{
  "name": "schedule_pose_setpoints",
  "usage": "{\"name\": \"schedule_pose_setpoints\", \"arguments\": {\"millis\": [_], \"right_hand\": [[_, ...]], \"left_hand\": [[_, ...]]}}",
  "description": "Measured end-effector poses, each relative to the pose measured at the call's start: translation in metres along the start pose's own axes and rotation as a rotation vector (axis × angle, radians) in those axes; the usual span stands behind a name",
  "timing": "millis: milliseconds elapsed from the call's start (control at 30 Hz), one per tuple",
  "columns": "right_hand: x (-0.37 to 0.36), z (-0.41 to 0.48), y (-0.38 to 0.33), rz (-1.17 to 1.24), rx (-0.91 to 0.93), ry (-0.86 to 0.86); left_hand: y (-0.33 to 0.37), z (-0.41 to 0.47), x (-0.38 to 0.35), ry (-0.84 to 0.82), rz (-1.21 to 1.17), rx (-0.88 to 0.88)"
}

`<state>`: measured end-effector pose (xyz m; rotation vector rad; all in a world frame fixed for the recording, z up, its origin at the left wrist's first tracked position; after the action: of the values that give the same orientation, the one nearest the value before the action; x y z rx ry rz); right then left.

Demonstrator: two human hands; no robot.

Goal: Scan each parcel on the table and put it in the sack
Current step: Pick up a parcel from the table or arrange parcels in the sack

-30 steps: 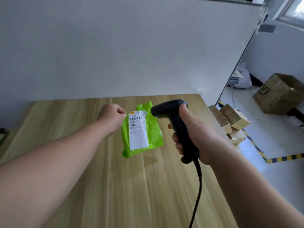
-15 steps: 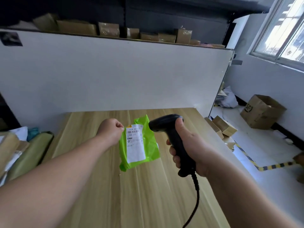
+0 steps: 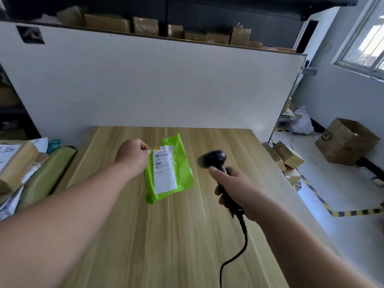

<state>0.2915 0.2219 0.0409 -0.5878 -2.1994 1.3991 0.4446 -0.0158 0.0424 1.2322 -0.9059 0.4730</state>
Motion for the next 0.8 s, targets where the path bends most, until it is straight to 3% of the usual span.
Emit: {"name": "schedule_pose_setpoints", "arguments": {"millis": [200,367,567,800], "right_hand": [[-0.024,0.039,0.096,-0.359,-0.096,-0.133],[-0.046,0.067,0.167,-0.576,-0.108,-0.091],[-0.054,0.078,0.209,-0.658,-0.114,-0.06],[-0.057,0.078,0.211,-0.634,-0.117,-0.057]], "left_hand": [[-0.037,-0.032,0.0,0.122,0.078,0.127],[-0.062,-0.054,-0.001,0.187,0.112,0.182],[-0.08,-0.069,-0.004,0.209,0.092,0.233],[-0.094,-0.084,0.006,0.221,0.027,0.275]]}}
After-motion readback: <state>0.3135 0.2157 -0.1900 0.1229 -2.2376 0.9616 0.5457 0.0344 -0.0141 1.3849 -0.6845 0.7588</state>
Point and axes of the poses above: each hand's wrist, its own z-axis towards the middle knuckle, its own x-axis out of the back of the hand, y = z × x, the point moved 6 cm from there along z, towards the middle knuckle, and after that the axes turned 11 degrees about z, right-handed, at the moved point
